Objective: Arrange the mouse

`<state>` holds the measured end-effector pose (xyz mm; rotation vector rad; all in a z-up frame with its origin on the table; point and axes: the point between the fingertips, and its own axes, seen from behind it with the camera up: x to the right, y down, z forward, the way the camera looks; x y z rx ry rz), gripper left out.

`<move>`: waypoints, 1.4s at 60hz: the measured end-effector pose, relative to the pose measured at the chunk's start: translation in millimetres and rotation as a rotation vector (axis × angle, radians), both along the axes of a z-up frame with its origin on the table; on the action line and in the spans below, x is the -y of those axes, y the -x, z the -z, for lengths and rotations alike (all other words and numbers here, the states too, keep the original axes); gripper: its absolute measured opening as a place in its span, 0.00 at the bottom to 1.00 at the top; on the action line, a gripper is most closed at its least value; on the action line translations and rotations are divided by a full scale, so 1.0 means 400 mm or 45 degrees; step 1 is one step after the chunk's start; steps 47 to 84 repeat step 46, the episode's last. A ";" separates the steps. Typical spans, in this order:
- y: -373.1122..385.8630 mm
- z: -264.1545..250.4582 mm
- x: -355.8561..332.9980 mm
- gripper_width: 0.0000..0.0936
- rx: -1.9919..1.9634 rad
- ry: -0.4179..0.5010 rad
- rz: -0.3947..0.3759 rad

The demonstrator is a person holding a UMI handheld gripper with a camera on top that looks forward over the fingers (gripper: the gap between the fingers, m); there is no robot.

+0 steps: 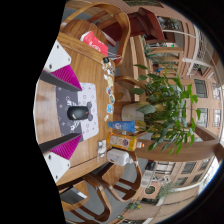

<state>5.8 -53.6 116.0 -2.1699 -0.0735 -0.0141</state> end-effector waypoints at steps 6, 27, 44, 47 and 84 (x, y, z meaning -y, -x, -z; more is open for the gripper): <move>0.000 -0.065 0.102 0.91 0.008 -0.033 0.004; -0.001 -0.158 0.367 0.91 0.019 -0.065 -0.004; 0.009 -0.167 0.411 0.91 0.044 -0.087 -0.030; 0.011 -0.168 0.408 0.91 0.044 -0.091 -0.030; 0.011 -0.168 0.408 0.91 0.044 -0.091 -0.030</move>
